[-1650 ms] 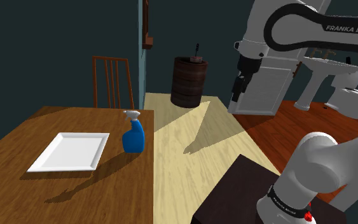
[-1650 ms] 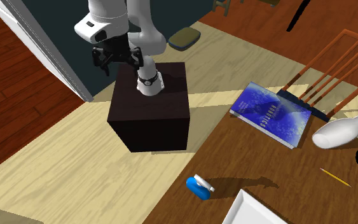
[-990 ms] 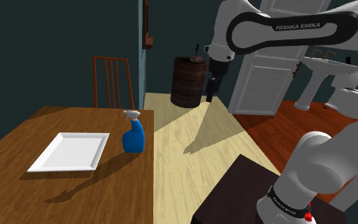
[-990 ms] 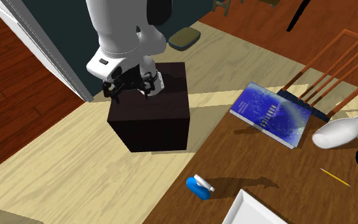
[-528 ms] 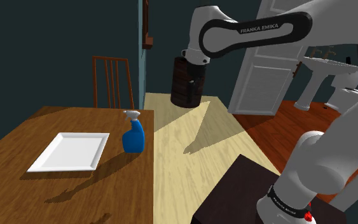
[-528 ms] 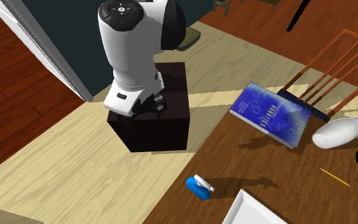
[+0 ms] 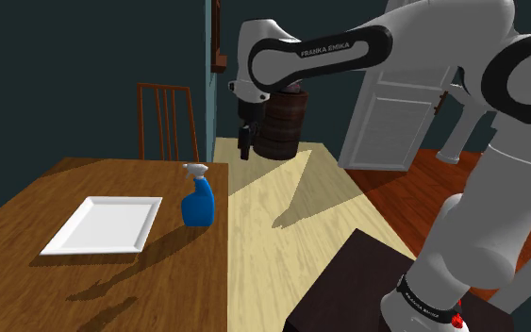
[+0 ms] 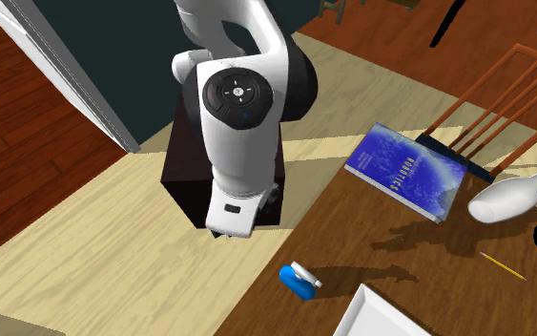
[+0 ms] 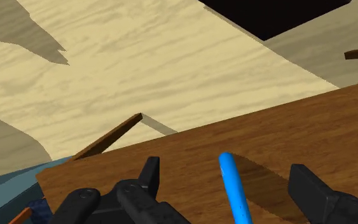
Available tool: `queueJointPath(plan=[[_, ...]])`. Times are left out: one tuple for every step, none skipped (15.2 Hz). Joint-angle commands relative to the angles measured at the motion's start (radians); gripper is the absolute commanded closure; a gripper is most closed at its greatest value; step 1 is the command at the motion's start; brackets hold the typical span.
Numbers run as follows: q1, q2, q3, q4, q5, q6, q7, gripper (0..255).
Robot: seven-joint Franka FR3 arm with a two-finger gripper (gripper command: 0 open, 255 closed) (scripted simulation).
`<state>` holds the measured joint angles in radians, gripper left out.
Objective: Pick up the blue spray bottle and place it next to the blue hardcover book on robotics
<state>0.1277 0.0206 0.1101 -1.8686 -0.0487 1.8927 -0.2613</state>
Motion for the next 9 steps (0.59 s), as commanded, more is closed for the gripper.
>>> queueJointPath(plan=[[0.012,0.072,0.012,0.072,0.000,-0.003,-0.015,0],[0.018,0.108,0.017,0.110,-0.001,-0.006,-0.021,0],[0.024,0.145,0.023,0.148,-0.003,-0.010,-0.028,0],[0.031,0.181,0.029,0.189,-0.005,-0.015,-0.034,0],[0.038,0.219,0.035,0.230,-0.007,-0.021,-0.041,0],[0.046,0.256,0.040,0.273,-0.010,-0.029,-0.047,0],[0.054,0.294,0.046,0.318,-0.013,-0.037,-0.053,0],[0.062,0.333,0.051,0.365,-0.017,-0.047,-0.059,0],[0.071,0.373,0.056,0.415,-0.020,-0.059,-0.066,0]])
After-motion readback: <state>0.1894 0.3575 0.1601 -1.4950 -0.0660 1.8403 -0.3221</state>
